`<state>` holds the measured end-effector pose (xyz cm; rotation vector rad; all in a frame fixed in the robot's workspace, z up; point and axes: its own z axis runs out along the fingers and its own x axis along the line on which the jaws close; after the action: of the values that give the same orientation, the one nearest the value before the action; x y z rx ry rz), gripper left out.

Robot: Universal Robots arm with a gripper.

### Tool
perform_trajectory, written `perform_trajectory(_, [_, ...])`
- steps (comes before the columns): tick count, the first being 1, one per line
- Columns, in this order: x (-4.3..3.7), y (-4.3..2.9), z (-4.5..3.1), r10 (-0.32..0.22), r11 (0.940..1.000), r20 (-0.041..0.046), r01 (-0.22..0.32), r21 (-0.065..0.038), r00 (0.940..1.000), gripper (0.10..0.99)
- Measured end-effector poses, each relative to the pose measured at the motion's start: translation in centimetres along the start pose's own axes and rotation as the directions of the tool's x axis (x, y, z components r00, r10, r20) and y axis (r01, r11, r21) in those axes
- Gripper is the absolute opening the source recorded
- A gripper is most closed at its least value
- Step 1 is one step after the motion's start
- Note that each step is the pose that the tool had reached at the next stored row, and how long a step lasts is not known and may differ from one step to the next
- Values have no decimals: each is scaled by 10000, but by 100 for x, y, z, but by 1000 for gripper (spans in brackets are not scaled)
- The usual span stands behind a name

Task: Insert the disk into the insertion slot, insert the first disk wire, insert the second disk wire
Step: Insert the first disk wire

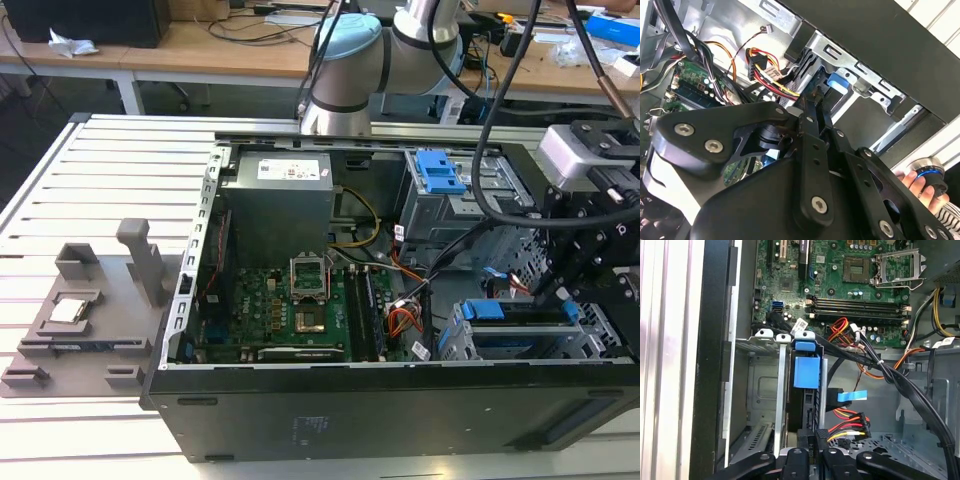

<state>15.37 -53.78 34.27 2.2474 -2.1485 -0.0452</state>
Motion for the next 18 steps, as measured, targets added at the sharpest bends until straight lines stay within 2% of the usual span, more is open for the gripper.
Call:
perform_trajectory(6, [-1, 15, 26, 0, 10000, 6, 0, 0, 10000, 173])
perform_trajectory(12, [0, -3, 30, 50, 10000, 15, -50, 1, 10000, 173])
perform_trajectory(18, [10, 0, 63, 147, 9999, 51, -147, 1, 9999, 173])
